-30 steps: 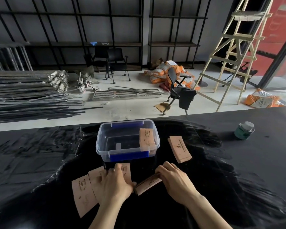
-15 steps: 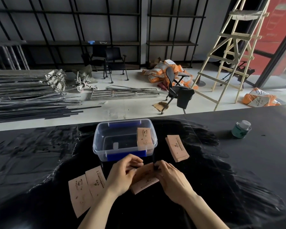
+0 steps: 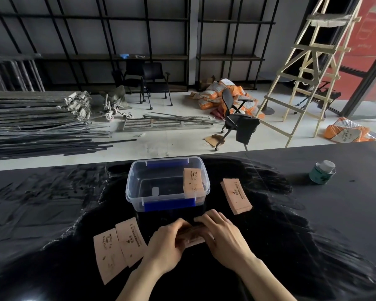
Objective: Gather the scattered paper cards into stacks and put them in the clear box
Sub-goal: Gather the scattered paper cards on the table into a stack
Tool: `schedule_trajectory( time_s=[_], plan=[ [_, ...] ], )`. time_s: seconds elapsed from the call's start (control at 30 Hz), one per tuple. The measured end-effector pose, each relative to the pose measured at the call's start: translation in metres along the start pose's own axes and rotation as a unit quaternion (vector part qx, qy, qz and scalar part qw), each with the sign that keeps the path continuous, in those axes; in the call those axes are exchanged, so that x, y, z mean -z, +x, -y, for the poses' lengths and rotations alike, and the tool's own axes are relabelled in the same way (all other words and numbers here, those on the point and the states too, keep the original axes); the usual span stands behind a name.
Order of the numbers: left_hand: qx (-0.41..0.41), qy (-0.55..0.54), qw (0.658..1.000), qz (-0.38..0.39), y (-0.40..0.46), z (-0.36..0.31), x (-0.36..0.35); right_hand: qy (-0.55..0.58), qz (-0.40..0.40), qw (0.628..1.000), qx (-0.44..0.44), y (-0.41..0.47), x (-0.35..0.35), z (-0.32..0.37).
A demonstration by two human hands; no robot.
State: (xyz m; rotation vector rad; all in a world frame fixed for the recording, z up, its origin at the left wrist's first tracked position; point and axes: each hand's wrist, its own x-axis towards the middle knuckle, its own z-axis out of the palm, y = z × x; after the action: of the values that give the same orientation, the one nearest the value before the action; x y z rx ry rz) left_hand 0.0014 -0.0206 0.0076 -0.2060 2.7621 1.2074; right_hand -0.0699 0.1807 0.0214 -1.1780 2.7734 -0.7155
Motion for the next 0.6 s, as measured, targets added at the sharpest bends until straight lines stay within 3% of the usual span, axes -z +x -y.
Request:
schedule_trajectory(
  time_s=[0.1,0.2,0.27,0.33,0.4,0.6],
  plan=[
    [-0.009,-0.049,0.996,-0.069,-0.012,0.004,-0.003,0.005,0.017,1.0,0.007,0.007,-0.003,0.006],
    [0.032,-0.034,0.949,-0.313,-0.03,0.015,0.007,0.008,0.016,1.0,0.012,0.012,-0.009,0.011],
    [0.131,0.029,0.906,-0.402,-0.04,0.027,0.019,0.007,0.017,1.0,0.02,0.016,-0.011,0.015],
    [0.26,0.118,0.882,-0.376,-0.046,0.036,0.028,0.007,0.019,0.999,0.025,0.021,-0.013,0.02],
    [0.325,0.16,0.875,-0.321,-0.048,0.041,0.029,0.007,0.023,0.999,0.03,0.025,-0.016,0.027],
    [0.309,0.164,0.892,-0.285,-0.053,0.042,0.031,0.013,0.04,0.998,0.039,0.03,-0.016,0.032]
  ],
)
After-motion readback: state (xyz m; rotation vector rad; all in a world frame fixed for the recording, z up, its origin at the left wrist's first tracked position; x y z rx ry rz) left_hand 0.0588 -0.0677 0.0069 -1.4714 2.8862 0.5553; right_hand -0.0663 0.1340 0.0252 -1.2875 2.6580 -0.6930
